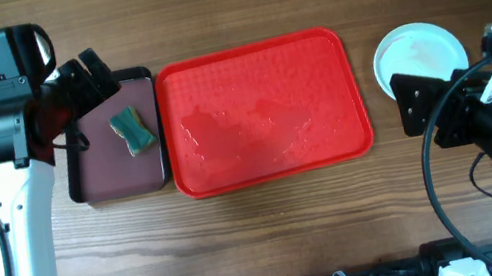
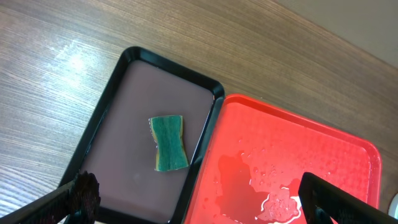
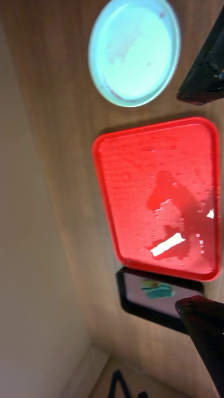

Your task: Clean dirty plates on tray and stack at the side

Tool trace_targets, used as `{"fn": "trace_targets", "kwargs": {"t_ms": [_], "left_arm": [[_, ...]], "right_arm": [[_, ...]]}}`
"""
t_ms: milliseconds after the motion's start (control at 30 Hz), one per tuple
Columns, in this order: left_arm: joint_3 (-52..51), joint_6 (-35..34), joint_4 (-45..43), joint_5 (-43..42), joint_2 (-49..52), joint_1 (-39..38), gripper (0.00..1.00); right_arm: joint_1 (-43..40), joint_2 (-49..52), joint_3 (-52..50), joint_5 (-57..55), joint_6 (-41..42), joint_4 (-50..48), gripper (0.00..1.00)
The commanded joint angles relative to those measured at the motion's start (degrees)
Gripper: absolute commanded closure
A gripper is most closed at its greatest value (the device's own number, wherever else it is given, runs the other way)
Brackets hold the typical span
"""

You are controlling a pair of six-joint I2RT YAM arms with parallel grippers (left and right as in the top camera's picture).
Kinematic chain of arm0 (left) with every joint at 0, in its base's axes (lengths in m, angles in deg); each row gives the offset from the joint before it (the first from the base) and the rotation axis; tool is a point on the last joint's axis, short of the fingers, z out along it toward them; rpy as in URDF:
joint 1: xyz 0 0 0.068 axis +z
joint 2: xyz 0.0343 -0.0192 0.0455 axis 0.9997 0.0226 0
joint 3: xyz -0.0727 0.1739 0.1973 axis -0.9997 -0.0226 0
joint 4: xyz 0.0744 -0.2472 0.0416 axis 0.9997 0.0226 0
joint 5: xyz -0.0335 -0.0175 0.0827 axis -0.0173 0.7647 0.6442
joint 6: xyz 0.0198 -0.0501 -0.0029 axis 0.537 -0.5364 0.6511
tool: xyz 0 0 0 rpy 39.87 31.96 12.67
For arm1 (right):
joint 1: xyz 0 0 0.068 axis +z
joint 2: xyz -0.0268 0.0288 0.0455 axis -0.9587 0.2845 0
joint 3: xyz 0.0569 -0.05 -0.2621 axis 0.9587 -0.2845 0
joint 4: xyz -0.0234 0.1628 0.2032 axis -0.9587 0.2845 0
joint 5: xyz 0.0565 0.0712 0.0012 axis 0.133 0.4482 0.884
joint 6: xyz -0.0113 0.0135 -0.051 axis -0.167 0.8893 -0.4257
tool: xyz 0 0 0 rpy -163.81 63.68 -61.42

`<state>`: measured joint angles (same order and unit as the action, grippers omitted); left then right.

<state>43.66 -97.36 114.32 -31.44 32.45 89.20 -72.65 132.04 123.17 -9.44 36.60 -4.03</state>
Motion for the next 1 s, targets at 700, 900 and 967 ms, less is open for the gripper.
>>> {"fn": "trace_targets", "kwargs": {"t_ms": [700,900,967], "left_arm": [[0.5,-0.31,-0.04,0.94,-0.11,0.04,0.0],[0.5,-0.31,-0.04,0.94,-0.11,0.04,0.0],[0.5,-0.31,-0.04,0.94,-0.11,0.04,0.0]], "right_arm": [[2.6,-37.16,-61.09,-7.67,-7.41,-59.3,0.0],[3.48,-44.81,-72.11,-10.73,-7.32,-65.99,0.0],[3.48,-46.51,-76.08,-10.71,-7.28,-69.64,0.0]]}}
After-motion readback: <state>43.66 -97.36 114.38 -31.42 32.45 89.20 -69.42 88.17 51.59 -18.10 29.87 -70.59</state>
